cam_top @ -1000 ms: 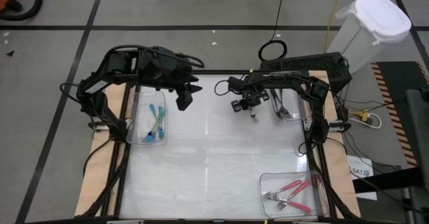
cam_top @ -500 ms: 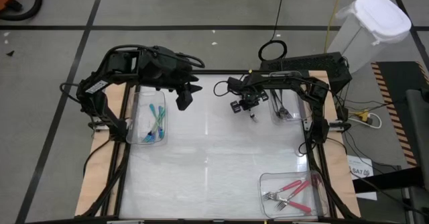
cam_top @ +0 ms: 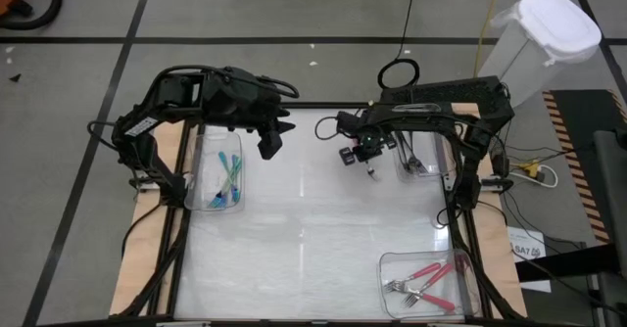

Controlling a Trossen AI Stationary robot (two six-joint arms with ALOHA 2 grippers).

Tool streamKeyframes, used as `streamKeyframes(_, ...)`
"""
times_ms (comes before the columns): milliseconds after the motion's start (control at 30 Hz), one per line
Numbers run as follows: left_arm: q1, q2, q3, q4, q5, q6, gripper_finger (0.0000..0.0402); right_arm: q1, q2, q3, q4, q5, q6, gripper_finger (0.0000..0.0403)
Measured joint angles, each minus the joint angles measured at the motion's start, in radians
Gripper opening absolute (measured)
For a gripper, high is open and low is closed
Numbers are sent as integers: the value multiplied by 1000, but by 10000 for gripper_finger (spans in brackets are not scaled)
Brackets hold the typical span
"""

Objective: Sort silverware by color (type)
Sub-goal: Put the pink fork into the bottom right transparent bin

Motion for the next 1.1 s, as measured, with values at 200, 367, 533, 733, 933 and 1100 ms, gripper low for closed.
streamKeyframes(200,16,0,0,0,-5,-1,166,23,-91,1,9,8,83,50)
streamKeyframes(367,32,0,0,-1,-16,-8,166,39,-174,1,22,14,171,50)
streamKeyframes(533,49,0,0,-1,-39,-14,166,58,-265,1,77,16,276,50)
streamKeyframes(733,74,0,0,0,-48,-34,166,84,-365,1,213,101,415,50)
streamKeyframes(933,79,0,0,6,-143,-139,166,87,-424,2,348,175,450,50)
streamKeyframes(1100,78,7,0,7,-144,-136,196,87,-450,2,427,202,449,50)
